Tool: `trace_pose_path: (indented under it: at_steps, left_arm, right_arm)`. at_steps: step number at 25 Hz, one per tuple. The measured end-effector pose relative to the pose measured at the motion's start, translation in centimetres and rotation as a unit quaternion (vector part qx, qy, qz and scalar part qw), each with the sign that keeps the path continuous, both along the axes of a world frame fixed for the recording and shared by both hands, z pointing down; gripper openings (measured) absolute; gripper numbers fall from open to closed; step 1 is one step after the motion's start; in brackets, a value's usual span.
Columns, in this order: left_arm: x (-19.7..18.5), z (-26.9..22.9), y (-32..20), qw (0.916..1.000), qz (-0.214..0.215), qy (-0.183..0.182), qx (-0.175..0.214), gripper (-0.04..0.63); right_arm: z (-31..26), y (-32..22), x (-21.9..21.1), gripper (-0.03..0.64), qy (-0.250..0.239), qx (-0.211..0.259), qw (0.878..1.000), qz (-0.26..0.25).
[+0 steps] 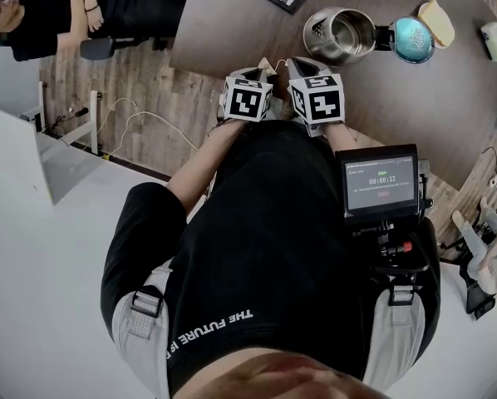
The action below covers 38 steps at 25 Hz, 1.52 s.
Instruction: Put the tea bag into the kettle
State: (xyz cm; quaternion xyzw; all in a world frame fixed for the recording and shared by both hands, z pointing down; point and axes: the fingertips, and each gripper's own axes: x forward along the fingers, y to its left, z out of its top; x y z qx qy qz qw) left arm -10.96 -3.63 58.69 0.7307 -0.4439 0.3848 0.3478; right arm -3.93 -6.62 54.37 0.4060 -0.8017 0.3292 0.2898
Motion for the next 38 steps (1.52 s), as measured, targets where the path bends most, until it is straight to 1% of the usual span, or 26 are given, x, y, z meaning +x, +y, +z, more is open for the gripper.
trace_pose_path:
  at_steps: [12,25,32,38]
  left_arm:
    - [-0.4,-0.7,-1.6,1.0,0.001,0.002,0.003,0.008]
    - [-0.2,-2.2,-3.6,0.9997,0.004,0.007,0.025,0.008]
    - [-0.3,-2.2,-4.3,0.9993,0.015,-0.006,0.035,0.008]
    - [-0.4,-3.4,-5.3,0.999,0.006,0.002,0.044,0.008]
  right_arm:
    - [-0.1,-0.7,0.4,0.008,0.001,0.001,1.0,0.016]
    - [0.2,-1.3,0.7,0.008,-0.002,0.006,1.0,0.027]
    - [0.4,-1.2,1.2,0.008,-0.003,0.006,0.999,0.034]
    - [0.8,-1.1,1.7,0.008,0.0,0.003,0.999,0.037]
